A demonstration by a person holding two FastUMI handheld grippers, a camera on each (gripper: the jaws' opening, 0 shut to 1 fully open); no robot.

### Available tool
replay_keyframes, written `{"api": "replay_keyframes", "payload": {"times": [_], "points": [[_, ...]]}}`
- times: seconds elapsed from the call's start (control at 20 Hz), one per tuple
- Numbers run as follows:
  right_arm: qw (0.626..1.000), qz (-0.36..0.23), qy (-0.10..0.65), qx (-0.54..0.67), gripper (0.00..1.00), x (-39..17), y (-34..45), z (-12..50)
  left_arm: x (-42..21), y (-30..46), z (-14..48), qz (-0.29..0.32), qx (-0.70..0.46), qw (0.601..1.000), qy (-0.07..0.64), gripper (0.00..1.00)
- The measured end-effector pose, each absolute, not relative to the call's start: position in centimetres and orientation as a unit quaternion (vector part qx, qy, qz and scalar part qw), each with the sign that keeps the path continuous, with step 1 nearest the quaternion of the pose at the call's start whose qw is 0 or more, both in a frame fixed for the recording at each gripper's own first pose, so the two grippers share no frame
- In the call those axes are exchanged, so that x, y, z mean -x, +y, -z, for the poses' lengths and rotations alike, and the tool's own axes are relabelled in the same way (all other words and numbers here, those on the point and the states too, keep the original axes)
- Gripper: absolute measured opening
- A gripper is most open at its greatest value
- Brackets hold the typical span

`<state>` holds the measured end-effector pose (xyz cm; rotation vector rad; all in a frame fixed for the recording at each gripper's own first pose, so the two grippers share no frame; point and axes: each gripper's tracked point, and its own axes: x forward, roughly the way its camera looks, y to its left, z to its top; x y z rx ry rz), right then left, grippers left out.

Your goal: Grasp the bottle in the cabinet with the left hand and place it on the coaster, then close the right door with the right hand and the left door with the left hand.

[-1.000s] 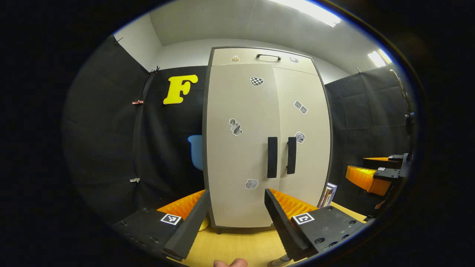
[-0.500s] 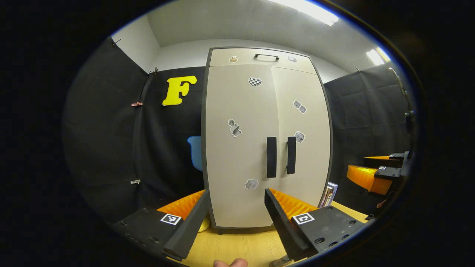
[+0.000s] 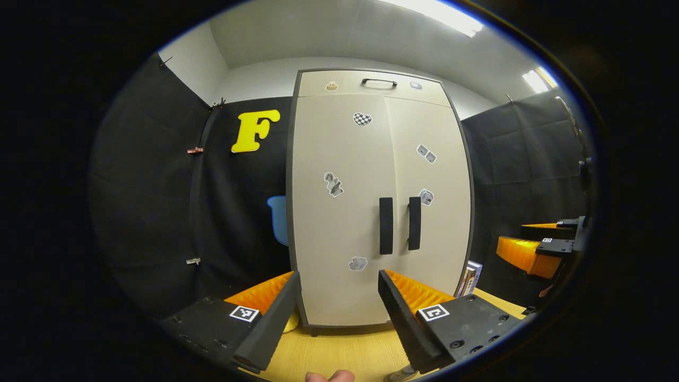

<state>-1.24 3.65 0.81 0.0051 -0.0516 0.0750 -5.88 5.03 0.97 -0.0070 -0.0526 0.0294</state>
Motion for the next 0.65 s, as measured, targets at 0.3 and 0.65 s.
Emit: {"api": "replay_keyframes", "payload": {"times": [0.3,0.65], "points": [[0.999,-0.038,-0.026,-0.002,0.96,1.45,3.69,-0.80,6.17,5.07,-1.07,-0.015,-0.001,1.000,-0.027,0.93],[0.999,-0.038,-0.026,-0.004,0.96,1.61,3.63,-0.80,6.45,5.12,-1.04,-0.016,-0.005,1.000,-0.027,0.93]]}}
